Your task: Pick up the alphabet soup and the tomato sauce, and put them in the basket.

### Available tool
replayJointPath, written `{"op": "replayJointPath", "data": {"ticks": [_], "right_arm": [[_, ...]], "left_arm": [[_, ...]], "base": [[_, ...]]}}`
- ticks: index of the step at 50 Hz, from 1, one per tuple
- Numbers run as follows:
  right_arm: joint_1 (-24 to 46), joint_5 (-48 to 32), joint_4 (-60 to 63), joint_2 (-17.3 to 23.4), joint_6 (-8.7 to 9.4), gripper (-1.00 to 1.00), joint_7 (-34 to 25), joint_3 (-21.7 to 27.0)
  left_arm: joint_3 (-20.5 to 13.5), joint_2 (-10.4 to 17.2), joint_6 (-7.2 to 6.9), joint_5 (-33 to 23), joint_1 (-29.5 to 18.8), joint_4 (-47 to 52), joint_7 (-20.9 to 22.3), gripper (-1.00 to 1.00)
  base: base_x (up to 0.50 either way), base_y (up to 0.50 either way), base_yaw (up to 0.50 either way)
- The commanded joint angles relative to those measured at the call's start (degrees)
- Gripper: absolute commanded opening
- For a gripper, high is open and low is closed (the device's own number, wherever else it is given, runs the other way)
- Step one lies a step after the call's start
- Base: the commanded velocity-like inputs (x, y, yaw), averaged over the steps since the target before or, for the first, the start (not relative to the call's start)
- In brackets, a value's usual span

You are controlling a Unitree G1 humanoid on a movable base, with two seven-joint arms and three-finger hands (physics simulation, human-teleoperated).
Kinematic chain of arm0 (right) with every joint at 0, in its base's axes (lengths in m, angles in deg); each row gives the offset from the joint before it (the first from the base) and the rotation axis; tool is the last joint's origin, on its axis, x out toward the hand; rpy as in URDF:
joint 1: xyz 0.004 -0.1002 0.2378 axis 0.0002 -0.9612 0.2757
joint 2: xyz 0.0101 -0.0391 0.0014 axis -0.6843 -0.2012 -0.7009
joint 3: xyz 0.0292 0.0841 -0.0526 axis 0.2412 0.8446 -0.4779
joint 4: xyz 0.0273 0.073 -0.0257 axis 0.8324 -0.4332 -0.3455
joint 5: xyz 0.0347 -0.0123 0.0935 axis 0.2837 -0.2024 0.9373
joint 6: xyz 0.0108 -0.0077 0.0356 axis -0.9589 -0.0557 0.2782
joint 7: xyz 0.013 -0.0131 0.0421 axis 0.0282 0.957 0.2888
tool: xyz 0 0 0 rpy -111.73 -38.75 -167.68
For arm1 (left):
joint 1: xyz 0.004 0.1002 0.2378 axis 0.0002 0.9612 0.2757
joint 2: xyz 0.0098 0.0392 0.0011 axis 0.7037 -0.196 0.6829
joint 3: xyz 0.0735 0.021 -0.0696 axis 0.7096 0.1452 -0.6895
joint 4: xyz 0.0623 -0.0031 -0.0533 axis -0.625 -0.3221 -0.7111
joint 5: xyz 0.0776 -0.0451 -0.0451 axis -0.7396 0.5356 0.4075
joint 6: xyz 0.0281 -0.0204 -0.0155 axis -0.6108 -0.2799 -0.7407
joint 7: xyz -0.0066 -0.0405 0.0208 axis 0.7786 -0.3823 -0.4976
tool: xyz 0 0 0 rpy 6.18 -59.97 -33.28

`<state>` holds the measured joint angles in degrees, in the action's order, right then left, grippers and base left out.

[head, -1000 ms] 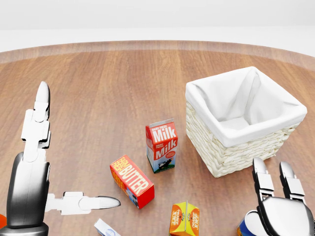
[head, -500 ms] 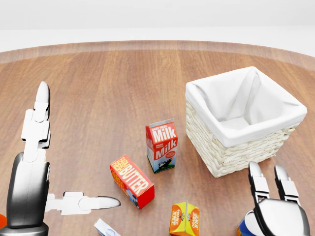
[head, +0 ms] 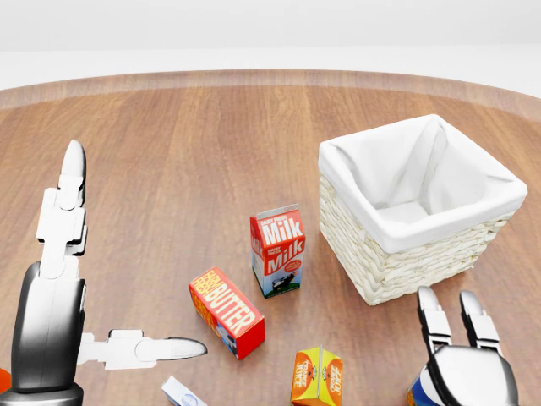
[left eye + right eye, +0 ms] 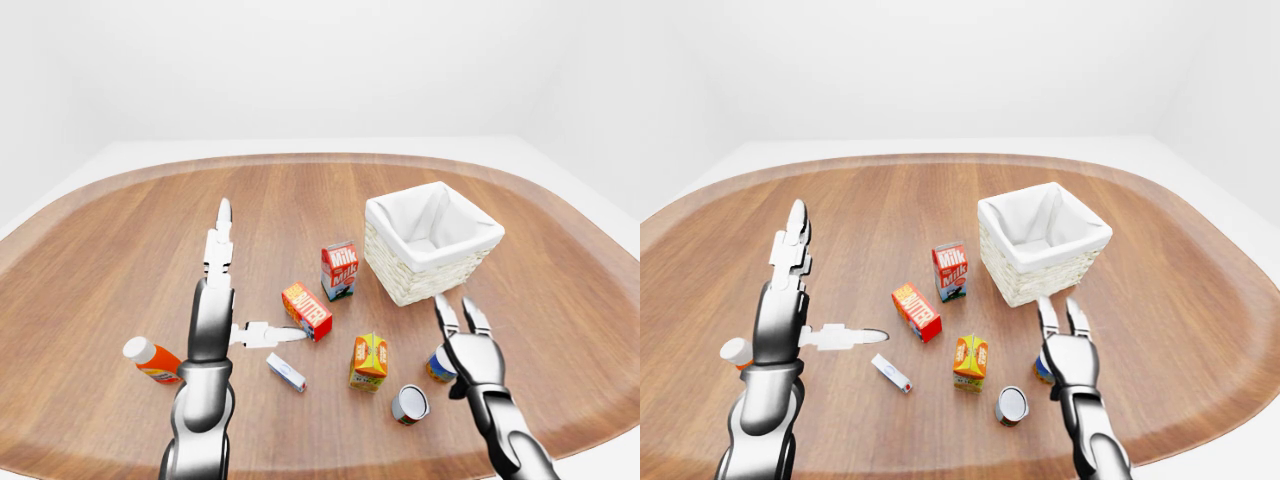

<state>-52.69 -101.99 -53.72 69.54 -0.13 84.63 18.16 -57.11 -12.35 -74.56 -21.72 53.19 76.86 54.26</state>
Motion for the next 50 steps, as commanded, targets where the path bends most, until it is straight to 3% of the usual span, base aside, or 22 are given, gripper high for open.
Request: {"op": "replayJointPath", "data": {"ticks": [1, 50], "right_arm": [[1.24, 0.19, -1.67, 0.55, 0.0, 1.0, 1.23, -1.03], [8.42, 0.19, -18.84, 1.4, 0.0, 1.0, 9.02, -5.97]], "left_arm": [[-0.06, 0.02, 0.0, -0.24, 0.16, 0.2, -0.07, 1.0], [-0.19, 0.04, 0.0, -0.04, -0.03, -0.54, -0.26, 1.0]], "base": [[0.0, 0.0, 0.0], [0.0, 0.0, 0.0]]}}
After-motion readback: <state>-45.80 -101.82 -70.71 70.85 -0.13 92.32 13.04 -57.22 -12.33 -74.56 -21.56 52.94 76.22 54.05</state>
